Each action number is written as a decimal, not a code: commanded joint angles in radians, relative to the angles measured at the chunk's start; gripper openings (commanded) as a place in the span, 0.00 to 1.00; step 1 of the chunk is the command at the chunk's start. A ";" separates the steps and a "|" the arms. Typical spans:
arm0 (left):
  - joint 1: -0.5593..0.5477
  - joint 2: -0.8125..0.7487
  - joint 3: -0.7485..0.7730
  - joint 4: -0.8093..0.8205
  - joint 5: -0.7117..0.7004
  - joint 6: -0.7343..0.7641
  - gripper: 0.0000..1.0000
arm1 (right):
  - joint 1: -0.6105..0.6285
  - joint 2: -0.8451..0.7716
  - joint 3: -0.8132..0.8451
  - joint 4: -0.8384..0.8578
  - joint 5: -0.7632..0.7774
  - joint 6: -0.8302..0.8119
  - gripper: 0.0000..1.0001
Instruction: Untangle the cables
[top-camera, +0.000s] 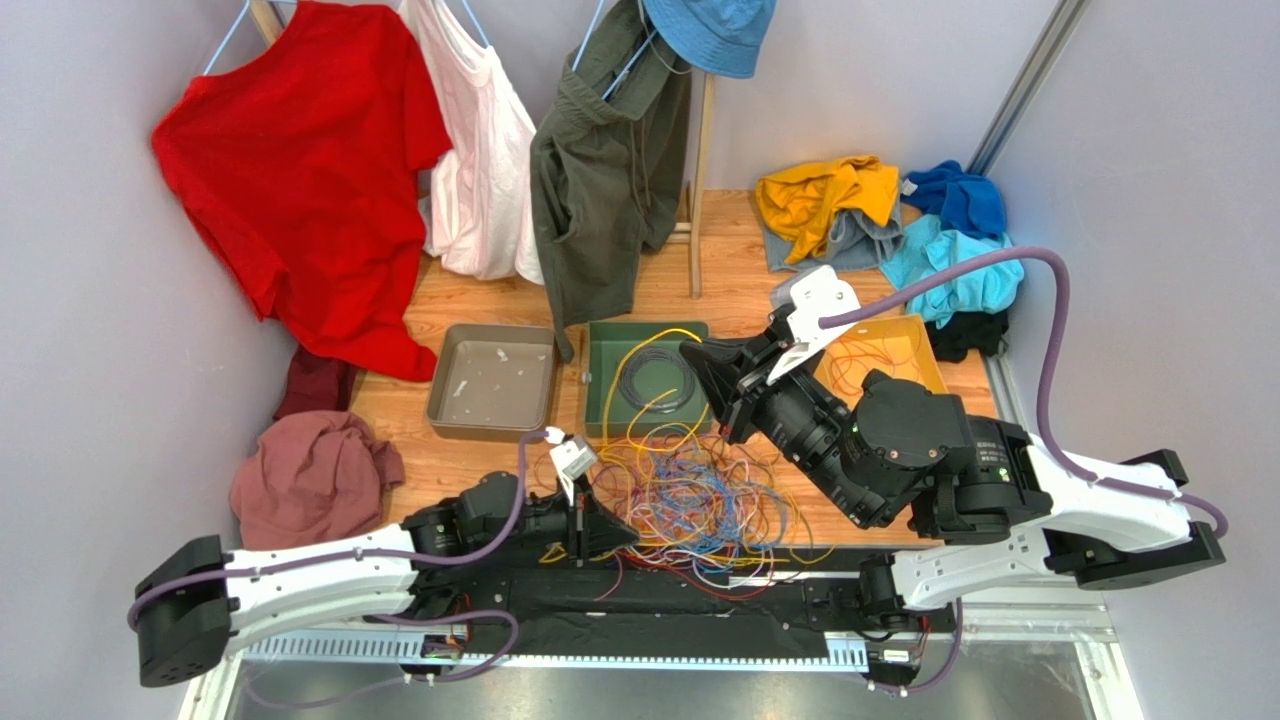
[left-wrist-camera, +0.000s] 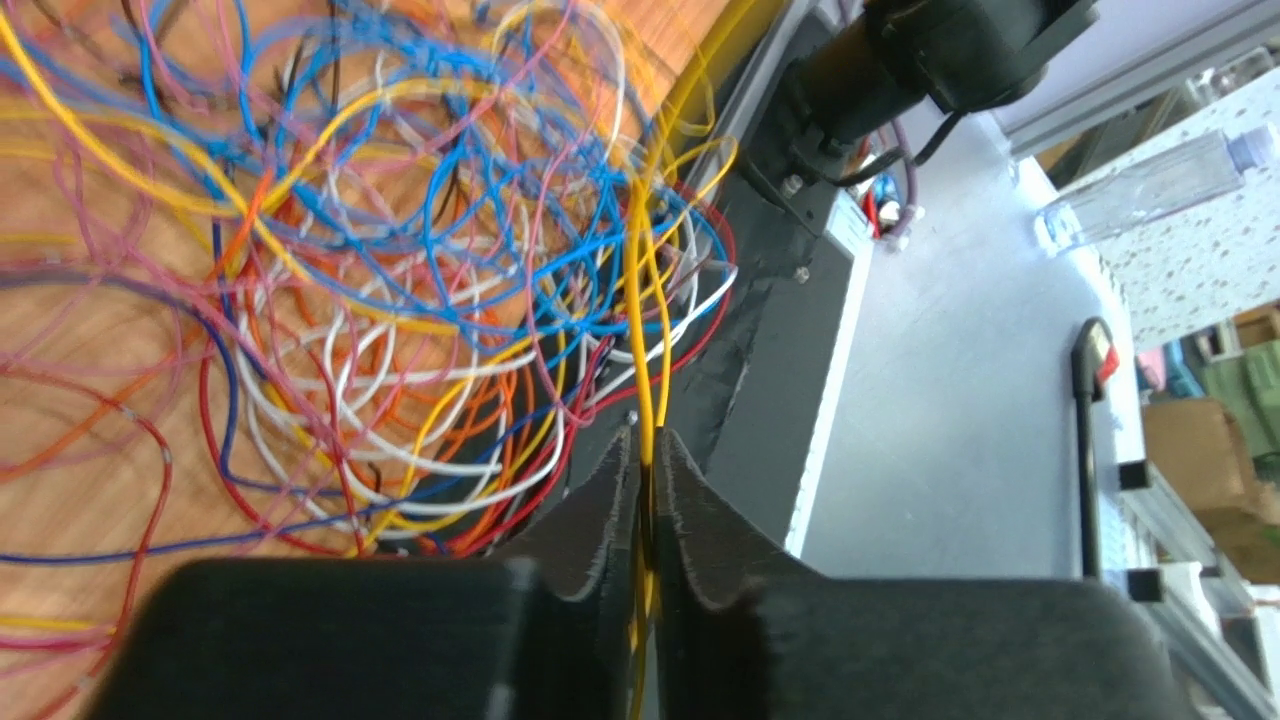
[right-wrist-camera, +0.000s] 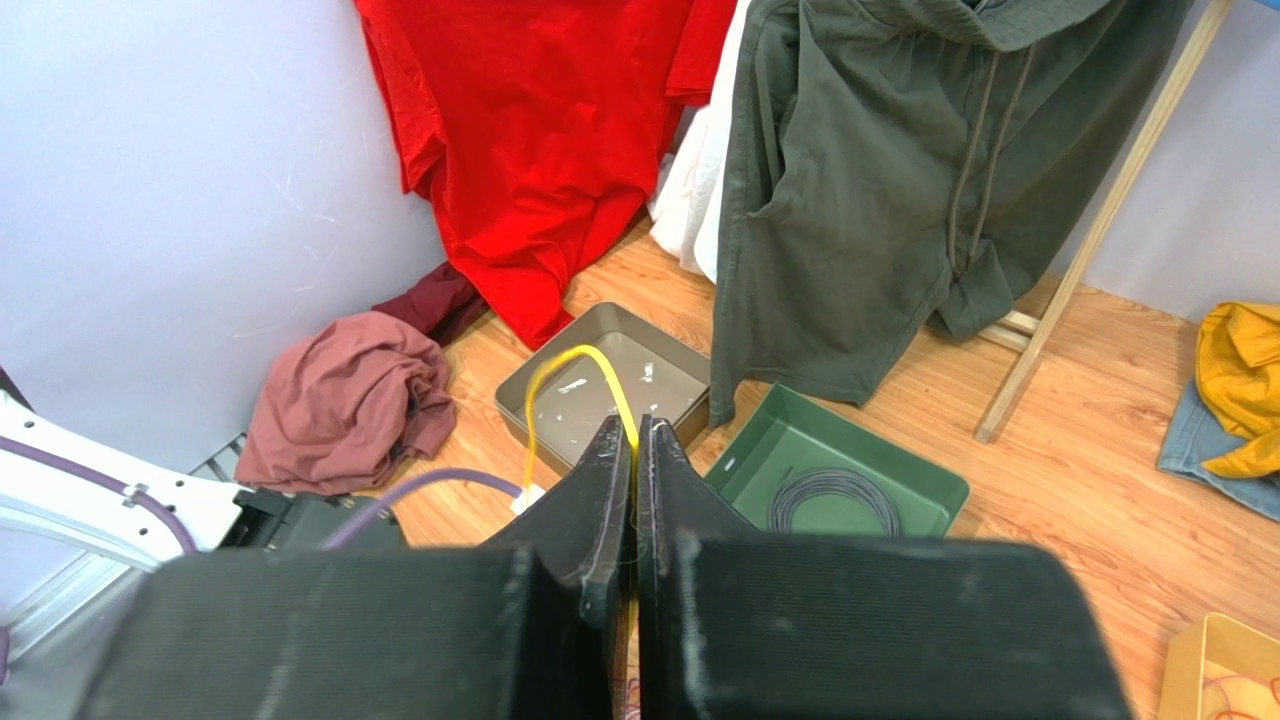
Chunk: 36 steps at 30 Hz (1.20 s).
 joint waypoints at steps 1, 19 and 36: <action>-0.005 -0.208 0.137 -0.173 -0.072 0.027 0.00 | -0.006 -0.033 -0.018 0.014 0.000 0.024 0.00; -0.004 -0.002 1.249 -1.119 -0.558 0.260 0.00 | -0.072 0.006 -0.070 0.002 -0.052 0.022 0.00; -0.005 0.151 1.002 -1.097 -0.412 0.119 0.42 | -0.072 -0.085 -0.130 -0.027 -0.097 0.076 0.00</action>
